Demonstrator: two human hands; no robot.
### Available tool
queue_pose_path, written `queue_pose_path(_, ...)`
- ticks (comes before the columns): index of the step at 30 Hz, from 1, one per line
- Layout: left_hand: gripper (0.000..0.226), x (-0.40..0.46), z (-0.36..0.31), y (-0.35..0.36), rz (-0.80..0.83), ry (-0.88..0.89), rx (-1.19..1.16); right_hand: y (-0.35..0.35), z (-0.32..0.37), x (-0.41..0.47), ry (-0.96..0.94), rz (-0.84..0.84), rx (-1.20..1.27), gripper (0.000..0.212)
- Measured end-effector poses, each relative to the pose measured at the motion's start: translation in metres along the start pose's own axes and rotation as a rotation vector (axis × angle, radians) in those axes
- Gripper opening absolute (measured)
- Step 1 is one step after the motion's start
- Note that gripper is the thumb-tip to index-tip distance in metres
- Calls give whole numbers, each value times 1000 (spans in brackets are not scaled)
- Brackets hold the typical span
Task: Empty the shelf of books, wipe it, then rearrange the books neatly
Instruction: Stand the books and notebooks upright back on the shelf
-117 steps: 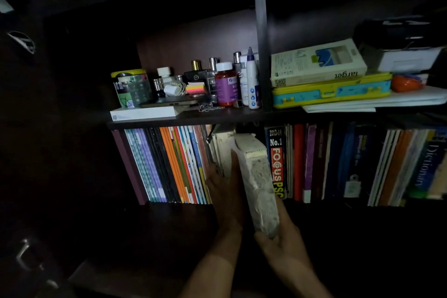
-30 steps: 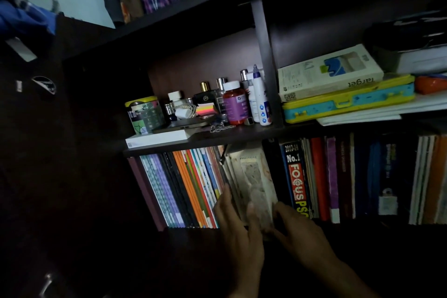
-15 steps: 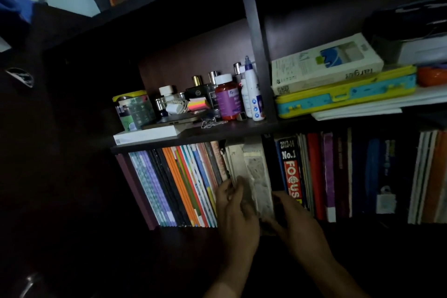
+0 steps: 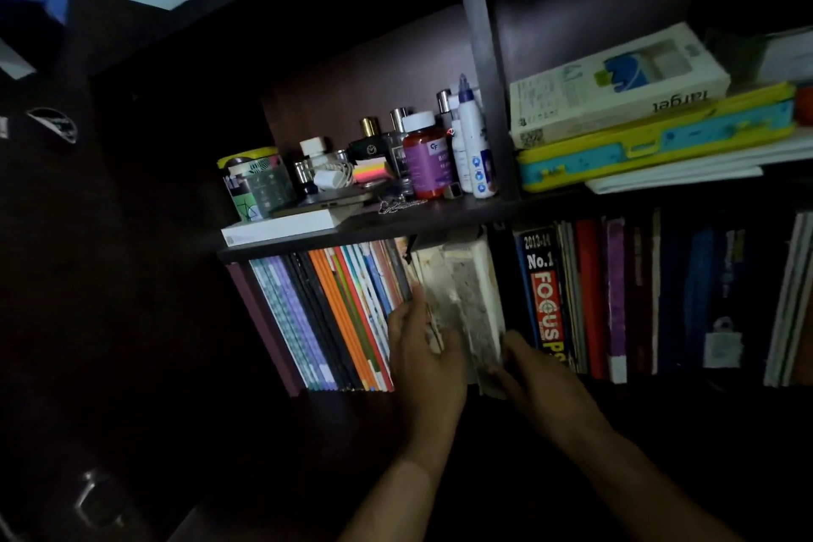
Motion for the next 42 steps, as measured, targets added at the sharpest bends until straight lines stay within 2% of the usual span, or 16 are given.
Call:
queue_pose_path(3, 67, 11, -24, -12, -92, 230, 215, -7, 0, -3, 21, -114, -87, 26)
queue_pose_path(5, 70, 26, -40, -14, -35, 340, 337, -13, -1, -4, 51, -180, -19, 29)
queue_pose_path(8, 80, 34, -47, -12, 179, 299, 368, -12, -1, -3, 66, -185, 53, 31)
queue_pose_path(11, 81, 26, -50, -7, 246, 240, 321, -10, 2, -2, 59, -150, 68, 25)
queue_pose_path(13, 81, 20, -52, 0, 223, 193, 251, -11, 2, -3, 56, -142, 62, 20)
queue_pose_path(16, 68, 20, -58, 11, 113, 141, 222, -14, 3, -5, 66, -149, 63, 12)
queue_pose_path(19, 58, 14, -62, 15, 21, 162, 185, -17, 1, -7, 83, -150, 97, 14)
queue_pose_path(23, 59, 10, -61, 18, -71, 163, 196, -18, 0, -9, 65, -161, 98, 10)
queue_pose_path(27, 63, 15, -57, 28, -53, 159, 211, -14, -2, -3, 93, -186, 37, 7)
queue_pose_path(30, 65, 19, -56, 35, -60, 141, 246, -11, -8, 2, 140, -158, 88, 16)
queue_pose_path(35, 67, 24, -53, 31, -45, 174, 299, 11, -4, 2, 60, 34, 162, 6)
queue_pose_path(39, 65, 31, -52, 34, -15, 215, 403, 16, -4, 2, 61, 43, 188, 24)
queue_pose_path(42, 70, 32, -51, 32, 44, 275, 377, 21, -6, 3, 33, 63, 195, 29)
Point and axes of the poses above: each hand's wrist, its own x-axis towards the middle knuckle, its own y-axis out of the palm, z = x × y, the point moved 4 cm from there along x, towards the middle knuckle, and after that the axes turned 3 degrees about -y, right-handed, at the moved point
